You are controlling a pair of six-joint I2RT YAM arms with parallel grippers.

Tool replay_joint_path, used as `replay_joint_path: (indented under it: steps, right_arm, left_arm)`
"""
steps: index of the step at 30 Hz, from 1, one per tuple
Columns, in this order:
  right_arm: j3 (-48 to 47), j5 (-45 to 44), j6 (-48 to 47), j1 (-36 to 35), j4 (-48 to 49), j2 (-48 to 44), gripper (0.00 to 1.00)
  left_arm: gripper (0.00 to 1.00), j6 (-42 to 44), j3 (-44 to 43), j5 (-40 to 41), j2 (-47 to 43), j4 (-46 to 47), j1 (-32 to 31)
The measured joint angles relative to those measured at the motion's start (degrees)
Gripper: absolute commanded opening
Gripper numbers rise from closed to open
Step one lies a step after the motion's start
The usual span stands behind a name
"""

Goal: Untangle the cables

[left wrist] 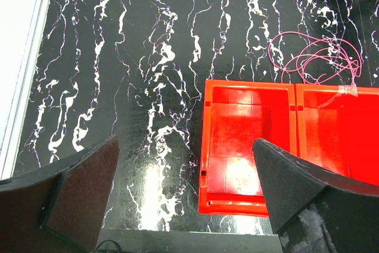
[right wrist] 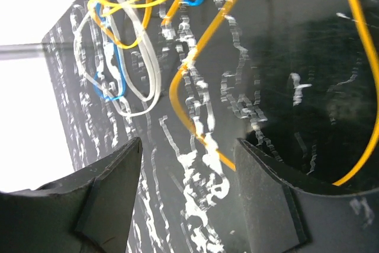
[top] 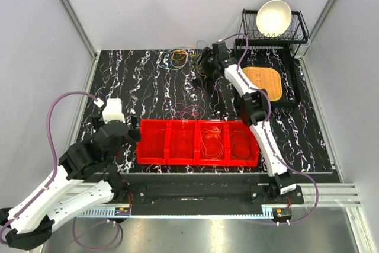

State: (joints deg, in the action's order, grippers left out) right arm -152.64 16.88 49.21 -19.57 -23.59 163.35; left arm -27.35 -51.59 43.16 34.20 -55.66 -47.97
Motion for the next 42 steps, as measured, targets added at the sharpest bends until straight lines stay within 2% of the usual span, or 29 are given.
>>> replay_joint_path:
  steps: [4,6,9,10,12,13,20,29,36,42]
  right_arm:
    - [0.0,-0.4,2.3,0.0,1.6,0.8,0.68]
    - [-0.1,-0.3,3.0,0.0,1.9,0.9,0.64]
    - [-1.0,0.2,4.8,0.0,3.4,1.9,0.52]
    - [-1.2,0.4,5.2,0.0,3.9,2.2,0.44]
    - [-1.8,1.2,6.2,0.0,4.6,3.1,0.36]
    - [-1.8,1.7,6.5,-0.1,4.8,3.4,0.28]
    - [-1.8,4.4,8.0,-2.0,4.9,4.5,0.0]
    - [1.1,10.0,7.7,-6.9,5.9,3.9,0.0]
    - [19.9,15.6,2.7,-11.8,5.9,-8.0,0.0]
    - [38.1,18.2,-3.0,-14.3,6.3,-26.4,0.0]
  left_arm:
    - [0.99,0.2,0.0,-0.3,-0.1,0.1,0.3]
    - [0.99,0.3,0.1,-0.4,-0.1,0.1,0.4]
    - [0.99,0.4,0.3,-0.6,-0.1,0.2,0.7]
    - [0.99,0.4,0.4,-0.6,-0.1,0.2,0.8]
    - [0.99,0.4,0.4,-0.7,-0.1,0.2,1.0]
    - [0.99,0.4,0.4,-0.8,-0.1,0.3,1.1]
    - [0.99,0.6,0.5,-1.0,-0.1,0.5,1.7]
    - [0.99,0.6,0.6,-1.2,-0.2,0.5,2.4]
    - [0.99,0.8,0.6,-1.2,-0.5,0.8,2.8]
    - [0.99,0.9,0.6,-1.2,-0.5,1.3,3.1]
